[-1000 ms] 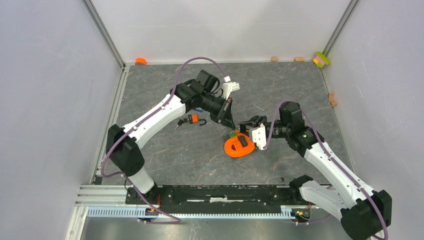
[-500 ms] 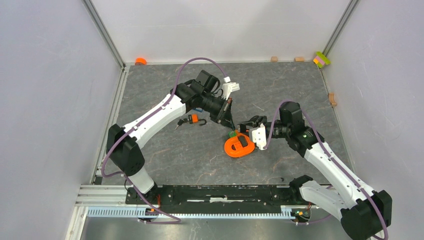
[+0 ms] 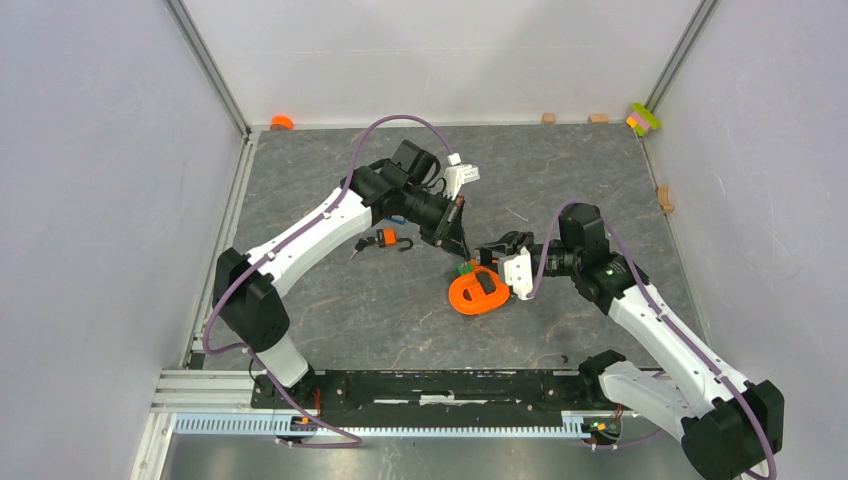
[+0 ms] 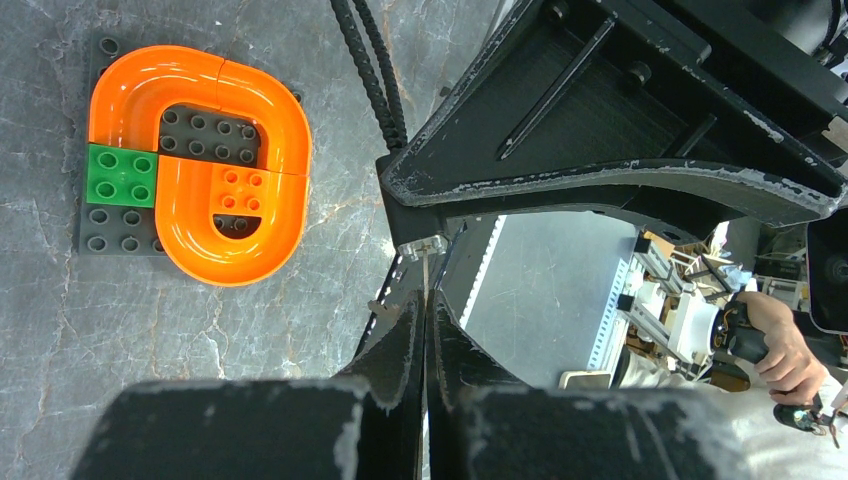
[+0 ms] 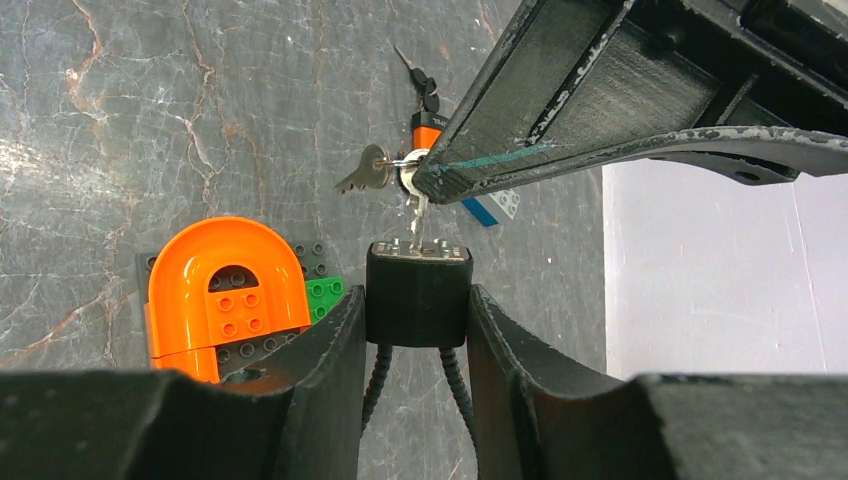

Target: Unlock with the key

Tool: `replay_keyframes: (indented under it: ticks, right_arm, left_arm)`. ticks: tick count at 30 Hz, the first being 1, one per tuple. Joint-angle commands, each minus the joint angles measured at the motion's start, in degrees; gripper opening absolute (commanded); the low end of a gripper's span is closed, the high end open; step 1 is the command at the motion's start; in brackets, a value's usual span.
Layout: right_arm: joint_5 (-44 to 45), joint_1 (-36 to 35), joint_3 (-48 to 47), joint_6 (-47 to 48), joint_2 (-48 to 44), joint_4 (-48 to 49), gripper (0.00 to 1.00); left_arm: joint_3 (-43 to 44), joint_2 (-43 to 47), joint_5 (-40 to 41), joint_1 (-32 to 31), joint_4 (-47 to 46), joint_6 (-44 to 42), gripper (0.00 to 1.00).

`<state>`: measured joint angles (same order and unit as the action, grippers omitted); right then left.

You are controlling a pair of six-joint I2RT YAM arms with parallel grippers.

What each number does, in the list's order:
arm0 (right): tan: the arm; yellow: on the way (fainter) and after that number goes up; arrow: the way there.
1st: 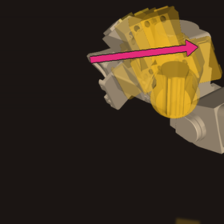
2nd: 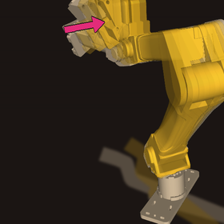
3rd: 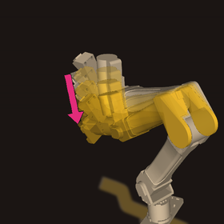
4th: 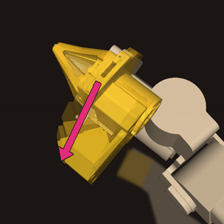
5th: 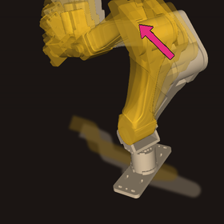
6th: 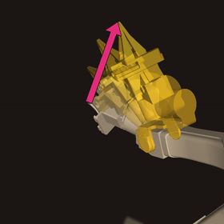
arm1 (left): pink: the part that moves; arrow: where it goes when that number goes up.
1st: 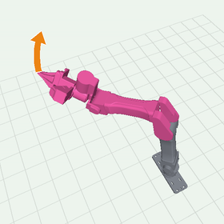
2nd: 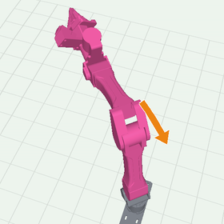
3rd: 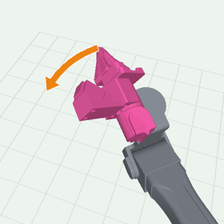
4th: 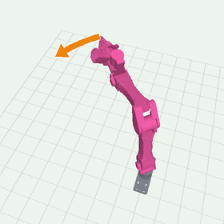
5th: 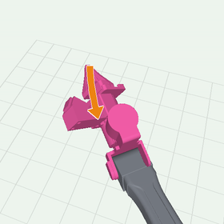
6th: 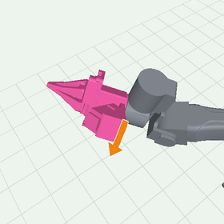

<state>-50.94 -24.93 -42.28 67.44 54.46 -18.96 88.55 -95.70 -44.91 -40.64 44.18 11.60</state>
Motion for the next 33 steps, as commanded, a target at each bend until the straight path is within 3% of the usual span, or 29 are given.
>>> replay_keyframes:
  ticks: [1,33]
  right_arm:
    - [-1.1,-0.3,-0.3,3.6,-0.5,1.0,0.00]
    - [-1.0,-0.2,-0.3,3.8,-0.4,0.6,0.00]
  left_arm:
    - [2.7,0.4,0.3,-0.2,-0.2,0.5,0.02]
    - [2.9,-0.5,-0.4,-0.2,0.7,-0.2,0.02]
